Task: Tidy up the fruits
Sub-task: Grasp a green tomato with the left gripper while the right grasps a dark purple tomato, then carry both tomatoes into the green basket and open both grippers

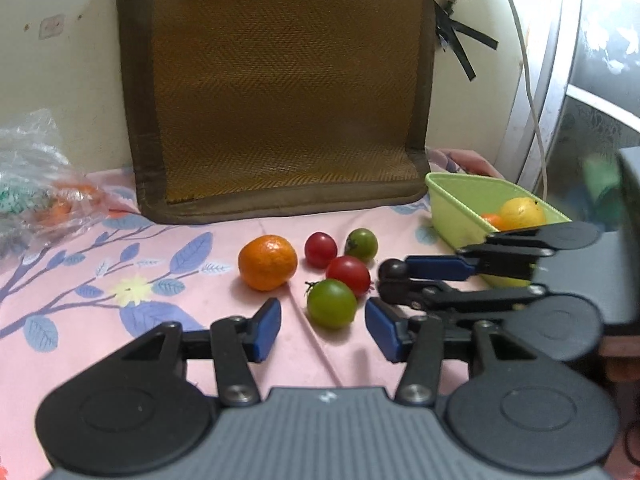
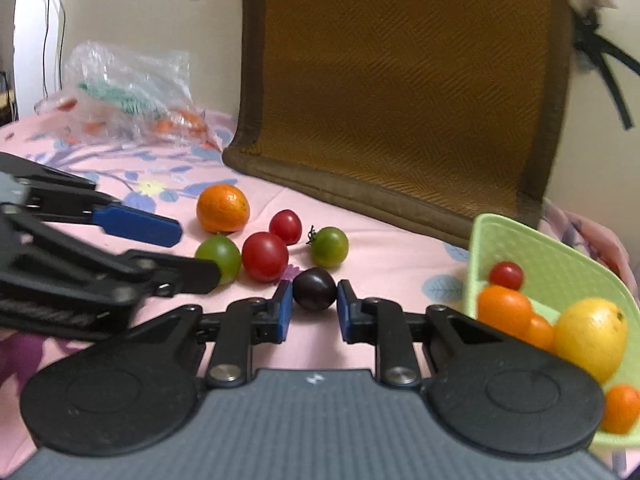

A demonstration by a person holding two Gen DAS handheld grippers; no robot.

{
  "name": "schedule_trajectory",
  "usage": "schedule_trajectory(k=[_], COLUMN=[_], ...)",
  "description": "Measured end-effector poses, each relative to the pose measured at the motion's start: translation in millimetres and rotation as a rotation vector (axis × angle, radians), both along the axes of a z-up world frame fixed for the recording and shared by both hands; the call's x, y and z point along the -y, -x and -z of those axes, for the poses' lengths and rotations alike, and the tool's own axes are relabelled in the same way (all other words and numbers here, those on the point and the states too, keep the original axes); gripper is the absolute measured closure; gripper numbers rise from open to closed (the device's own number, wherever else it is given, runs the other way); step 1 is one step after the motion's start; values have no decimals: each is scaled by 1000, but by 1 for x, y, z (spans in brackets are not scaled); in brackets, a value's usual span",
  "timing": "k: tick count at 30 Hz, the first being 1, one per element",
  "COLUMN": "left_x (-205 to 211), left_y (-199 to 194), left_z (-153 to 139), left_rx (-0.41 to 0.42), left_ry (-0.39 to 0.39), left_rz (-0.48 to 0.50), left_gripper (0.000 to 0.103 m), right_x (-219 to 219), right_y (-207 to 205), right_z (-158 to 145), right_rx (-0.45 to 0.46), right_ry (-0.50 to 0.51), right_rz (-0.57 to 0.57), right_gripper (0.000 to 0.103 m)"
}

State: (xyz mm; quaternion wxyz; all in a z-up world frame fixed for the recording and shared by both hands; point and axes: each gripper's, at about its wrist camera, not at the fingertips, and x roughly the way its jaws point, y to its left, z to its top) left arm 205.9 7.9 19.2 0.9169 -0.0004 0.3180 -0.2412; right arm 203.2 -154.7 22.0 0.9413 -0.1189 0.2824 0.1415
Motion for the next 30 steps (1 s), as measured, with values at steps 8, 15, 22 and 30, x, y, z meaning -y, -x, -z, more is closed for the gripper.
schedule_trajectory(k=[8,15,22,30], left_x=[22,19,45,73], left_y=[-10,42,136,199], left_z=[7,-3,-4,-1], left_rx=[-2,-12,-5,19], left_ry=[-81,-21,15,-18], left_rz=[-11,11,170,282], left_gripper=[73,73,73,73], right_x=[18,37,59,70], right_y=[71,128,187,224], right_z=[-12,-6,3,10], right_rx=[73,50,39,54], right_ry=[-46,-174,-214,-202], right_rz=[17,109,192,247], right_gripper=[77,77,77,75])
